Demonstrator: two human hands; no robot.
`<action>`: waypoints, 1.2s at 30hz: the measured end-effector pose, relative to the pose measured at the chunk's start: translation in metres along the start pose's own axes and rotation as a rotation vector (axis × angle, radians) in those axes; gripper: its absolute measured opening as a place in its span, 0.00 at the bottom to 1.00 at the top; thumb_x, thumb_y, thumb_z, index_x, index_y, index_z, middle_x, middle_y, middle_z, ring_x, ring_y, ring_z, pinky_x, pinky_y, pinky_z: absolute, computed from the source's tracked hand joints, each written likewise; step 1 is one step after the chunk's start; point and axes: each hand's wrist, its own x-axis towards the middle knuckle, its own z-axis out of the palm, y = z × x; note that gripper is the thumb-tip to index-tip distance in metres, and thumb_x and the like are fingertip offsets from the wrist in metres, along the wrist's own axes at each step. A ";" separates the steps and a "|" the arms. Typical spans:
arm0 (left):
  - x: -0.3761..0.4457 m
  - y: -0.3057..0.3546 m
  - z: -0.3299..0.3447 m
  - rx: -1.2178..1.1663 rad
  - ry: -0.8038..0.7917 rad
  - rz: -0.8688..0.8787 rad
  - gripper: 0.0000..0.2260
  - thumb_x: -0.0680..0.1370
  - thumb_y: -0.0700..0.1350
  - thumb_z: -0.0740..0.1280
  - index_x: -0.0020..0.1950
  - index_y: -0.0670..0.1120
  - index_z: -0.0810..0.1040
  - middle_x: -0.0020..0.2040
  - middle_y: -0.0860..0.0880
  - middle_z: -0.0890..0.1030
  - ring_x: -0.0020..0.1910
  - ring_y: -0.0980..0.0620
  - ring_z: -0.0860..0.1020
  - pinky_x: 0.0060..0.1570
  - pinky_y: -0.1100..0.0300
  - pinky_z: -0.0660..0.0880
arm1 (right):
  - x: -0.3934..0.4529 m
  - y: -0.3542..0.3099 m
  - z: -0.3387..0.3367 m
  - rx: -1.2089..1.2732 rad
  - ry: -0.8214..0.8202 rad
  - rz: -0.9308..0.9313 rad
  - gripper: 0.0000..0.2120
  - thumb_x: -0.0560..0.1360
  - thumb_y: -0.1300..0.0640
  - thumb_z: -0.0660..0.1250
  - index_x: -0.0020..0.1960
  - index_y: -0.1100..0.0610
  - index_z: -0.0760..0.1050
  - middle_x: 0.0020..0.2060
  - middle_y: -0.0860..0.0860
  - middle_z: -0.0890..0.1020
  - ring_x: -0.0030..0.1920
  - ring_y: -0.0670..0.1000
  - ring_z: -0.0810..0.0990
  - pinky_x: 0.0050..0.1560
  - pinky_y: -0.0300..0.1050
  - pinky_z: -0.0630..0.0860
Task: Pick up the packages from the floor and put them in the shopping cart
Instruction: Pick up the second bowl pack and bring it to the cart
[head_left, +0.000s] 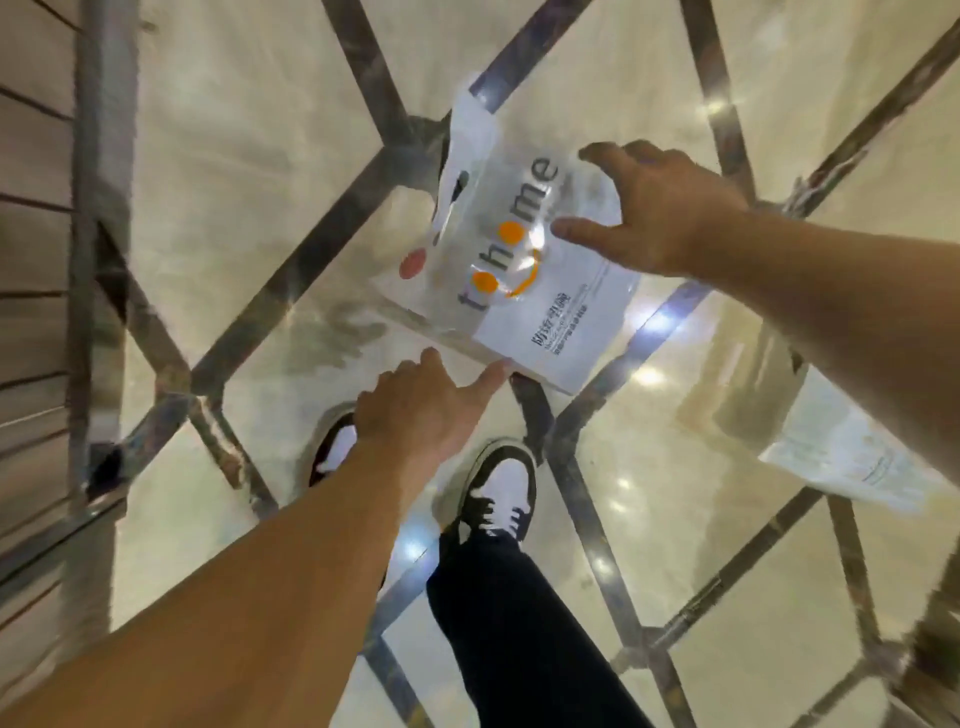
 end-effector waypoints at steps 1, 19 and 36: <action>0.014 0.002 0.009 -0.127 -0.028 -0.035 0.49 0.75 0.79 0.51 0.81 0.43 0.62 0.76 0.40 0.71 0.73 0.38 0.71 0.67 0.44 0.68 | 0.017 0.003 0.011 0.030 -0.011 0.008 0.43 0.76 0.29 0.64 0.82 0.50 0.58 0.76 0.59 0.68 0.74 0.65 0.69 0.71 0.61 0.69; 0.059 0.023 0.053 -1.394 0.215 -0.051 0.51 0.62 0.63 0.84 0.79 0.56 0.62 0.66 0.55 0.81 0.62 0.54 0.82 0.64 0.50 0.80 | 0.013 0.024 0.074 0.561 0.035 0.192 0.58 0.57 0.15 0.65 0.78 0.46 0.61 0.67 0.54 0.77 0.67 0.58 0.77 0.69 0.59 0.75; -0.340 0.161 -0.245 -0.513 0.477 0.571 0.46 0.58 0.83 0.68 0.65 0.55 0.77 0.55 0.57 0.85 0.53 0.54 0.84 0.56 0.51 0.80 | -0.340 0.014 -0.289 1.096 0.662 0.309 0.37 0.71 0.28 0.69 0.76 0.38 0.63 0.55 0.34 0.81 0.58 0.44 0.82 0.61 0.48 0.77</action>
